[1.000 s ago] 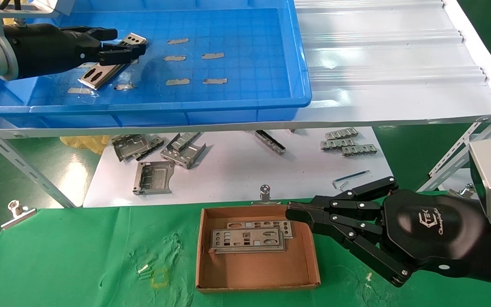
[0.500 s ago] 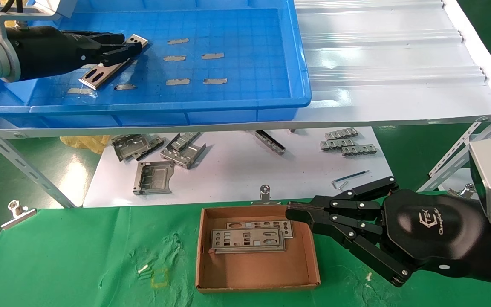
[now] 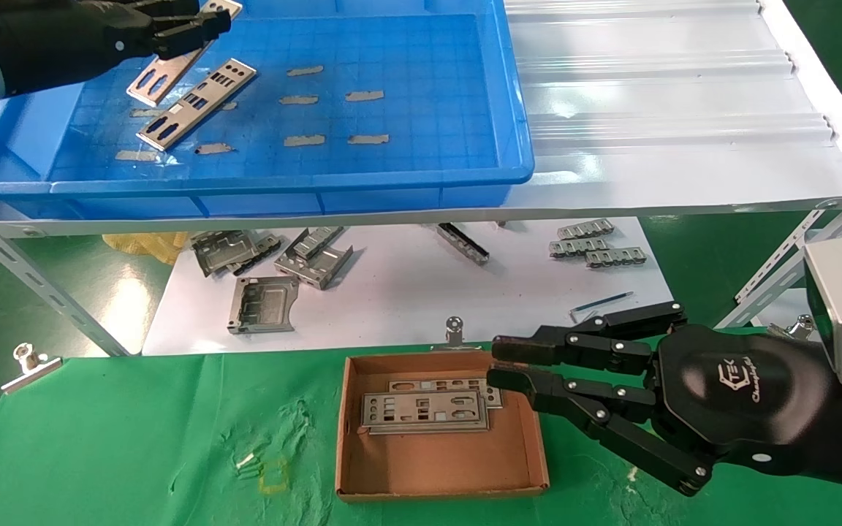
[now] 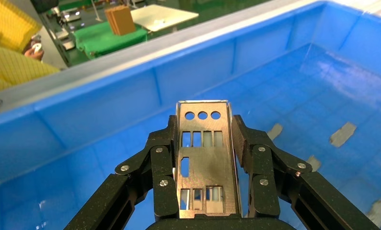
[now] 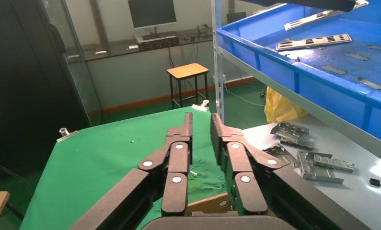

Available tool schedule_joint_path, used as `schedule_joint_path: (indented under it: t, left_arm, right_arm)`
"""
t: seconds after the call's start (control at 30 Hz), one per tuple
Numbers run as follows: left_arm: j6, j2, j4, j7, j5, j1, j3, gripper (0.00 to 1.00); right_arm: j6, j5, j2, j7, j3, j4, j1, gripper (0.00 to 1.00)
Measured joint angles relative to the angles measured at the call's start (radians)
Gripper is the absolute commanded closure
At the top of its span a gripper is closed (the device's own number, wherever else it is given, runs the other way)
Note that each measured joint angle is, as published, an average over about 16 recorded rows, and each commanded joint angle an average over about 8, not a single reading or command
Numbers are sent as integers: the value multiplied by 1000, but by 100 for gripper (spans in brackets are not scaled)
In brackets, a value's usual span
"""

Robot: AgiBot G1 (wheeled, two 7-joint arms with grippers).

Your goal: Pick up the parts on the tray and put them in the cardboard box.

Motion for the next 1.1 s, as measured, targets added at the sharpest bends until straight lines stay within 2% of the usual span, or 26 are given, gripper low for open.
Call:
schedule_joint_path:
  t: [0.17,0.4,0.63,0.77,0.93,1.1]
  left_arm:
    - [104,-20,-18,15,-21,-5,-13,100]
    - [361,-52,-65,38,-44,-6,-18,100]
    - [570,-89,-236,37,-106,54,18,100]
    - [609,-125,-409,14,-181,123,73,100]
    - [603,-171,-628,-21,-286,215,171,100]
    - [570,-193,-751,-12,-350,290,260,100]
  right_arm:
    - [0,0,0,0,0,0,0,0]
    - [0,0,0,0,0,0,0,0]
    - [0,0,0,0,0,0,0,0]
    - [0,0,0,0,0,0,0,0]
    - [0,0,0,0,0,0,0,0]
    - [0,0,0,0,0,0,0,0]
